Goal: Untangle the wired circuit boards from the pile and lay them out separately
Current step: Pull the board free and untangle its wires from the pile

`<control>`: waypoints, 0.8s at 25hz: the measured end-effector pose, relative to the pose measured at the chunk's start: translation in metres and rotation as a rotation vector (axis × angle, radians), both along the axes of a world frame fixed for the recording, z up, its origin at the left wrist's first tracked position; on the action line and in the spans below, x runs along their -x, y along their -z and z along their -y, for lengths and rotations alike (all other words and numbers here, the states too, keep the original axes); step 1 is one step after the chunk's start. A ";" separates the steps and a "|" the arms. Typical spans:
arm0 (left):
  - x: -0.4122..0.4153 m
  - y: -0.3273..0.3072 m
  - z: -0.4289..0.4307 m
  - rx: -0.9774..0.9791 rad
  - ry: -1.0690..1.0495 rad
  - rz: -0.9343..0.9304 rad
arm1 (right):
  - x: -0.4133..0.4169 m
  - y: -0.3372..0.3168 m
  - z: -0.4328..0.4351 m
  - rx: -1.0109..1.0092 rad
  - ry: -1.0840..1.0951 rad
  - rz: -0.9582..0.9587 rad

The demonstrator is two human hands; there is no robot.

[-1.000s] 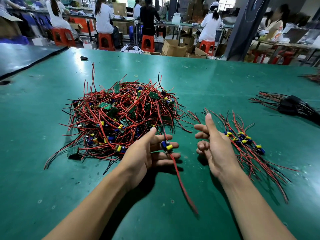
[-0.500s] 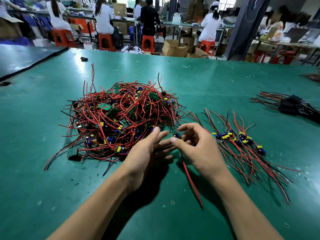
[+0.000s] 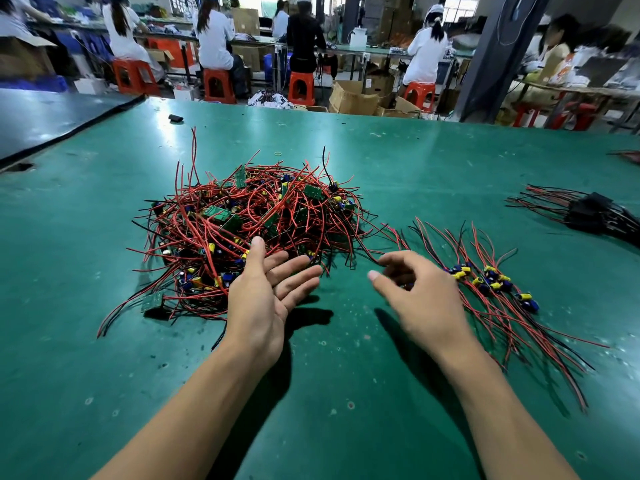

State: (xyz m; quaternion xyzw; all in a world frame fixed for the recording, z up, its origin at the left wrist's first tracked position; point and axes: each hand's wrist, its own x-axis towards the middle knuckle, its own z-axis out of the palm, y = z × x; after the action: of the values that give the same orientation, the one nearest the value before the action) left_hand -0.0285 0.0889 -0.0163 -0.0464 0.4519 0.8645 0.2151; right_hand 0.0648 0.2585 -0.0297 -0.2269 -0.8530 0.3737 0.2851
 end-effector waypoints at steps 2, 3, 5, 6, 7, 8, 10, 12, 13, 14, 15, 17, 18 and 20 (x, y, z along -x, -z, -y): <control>0.002 0.001 0.002 -0.005 -0.030 0.017 | 0.004 0.007 0.010 0.003 -0.119 0.111; 0.003 0.001 0.001 -0.007 -0.043 0.035 | 0.006 0.011 0.011 -0.015 -0.126 0.155; 0.004 0.000 0.002 -0.024 -0.057 0.090 | 0.005 0.013 0.006 -0.068 -0.035 0.203; 0.004 -0.001 0.002 -0.032 -0.062 0.116 | 0.005 0.013 0.001 -0.088 0.032 0.213; 0.005 -0.001 0.003 -0.032 -0.066 0.135 | 0.004 0.014 -0.003 -0.093 0.087 0.215; 0.006 -0.001 0.003 -0.022 -0.070 0.143 | 0.003 0.013 -0.005 -0.086 0.118 0.215; 0.005 -0.001 0.003 0.003 -0.061 0.135 | 0.003 0.014 -0.003 -0.067 0.122 0.202; 0.003 -0.001 0.003 0.008 -0.041 0.098 | 0.004 0.015 0.004 -0.057 0.087 0.173; 0.004 -0.002 0.003 0.013 -0.027 0.081 | 0.004 0.016 0.008 -0.049 0.064 0.154; 0.004 -0.003 0.005 0.021 -0.011 0.071 | 0.005 0.017 0.011 -0.039 0.042 0.137; 0.005 -0.004 0.006 0.027 0.005 0.072 | 0.006 0.017 0.014 -0.026 0.022 0.125; 0.008 -0.004 0.010 0.010 0.014 0.113 | 0.008 0.018 0.018 -0.012 -0.011 0.121; 0.009 -0.003 0.011 -0.002 0.007 0.135 | 0.008 0.018 0.020 -0.016 -0.021 0.123; 0.009 -0.002 0.010 0.007 -0.012 0.139 | 0.008 0.018 0.020 -0.018 -0.029 0.124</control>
State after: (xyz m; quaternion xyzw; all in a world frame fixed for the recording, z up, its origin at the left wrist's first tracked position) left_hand -0.0376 0.0785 -0.0145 -0.1095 0.4385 0.8589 0.2408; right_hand 0.0566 0.2380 -0.0479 -0.2347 -0.8756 0.3551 0.2283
